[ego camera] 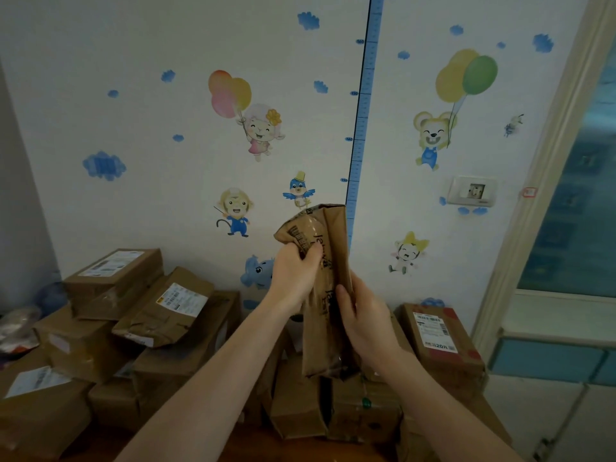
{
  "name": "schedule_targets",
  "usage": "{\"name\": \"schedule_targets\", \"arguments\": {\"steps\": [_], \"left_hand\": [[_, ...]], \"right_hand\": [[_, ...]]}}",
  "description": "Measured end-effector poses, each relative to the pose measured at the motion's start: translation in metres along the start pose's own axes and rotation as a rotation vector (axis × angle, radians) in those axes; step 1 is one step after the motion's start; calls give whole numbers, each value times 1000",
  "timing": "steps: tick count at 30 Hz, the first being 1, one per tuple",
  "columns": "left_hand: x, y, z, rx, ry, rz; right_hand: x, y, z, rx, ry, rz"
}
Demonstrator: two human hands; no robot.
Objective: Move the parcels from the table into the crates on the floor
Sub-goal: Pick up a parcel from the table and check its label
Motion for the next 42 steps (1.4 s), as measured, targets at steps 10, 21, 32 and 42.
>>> {"name": "schedule_targets", "arguments": {"steps": [10,21,32,42], "left_hand": [[-6,-10,17,157,-284,-50],[5,-20,15,157,-381,-119],[43,-33,13,202,-602,-464],[52,-27,3,130,-256,-368]], "right_hand": [[-1,7,-16,-26,170,32],[9,11,-39,-107,137,-29],[-32,3,-12,170,887,392],[-40,-16,-2,116,705,473]]}}
Point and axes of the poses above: each hand's wrist, its own y-axis towards the middle knuckle, its own z-axis out of the palm, x = y × z, the point moved 10 cm from there along y, towards the middle knuckle, and after that the axes turned 7 degrees about x, right-handed, at the moved point
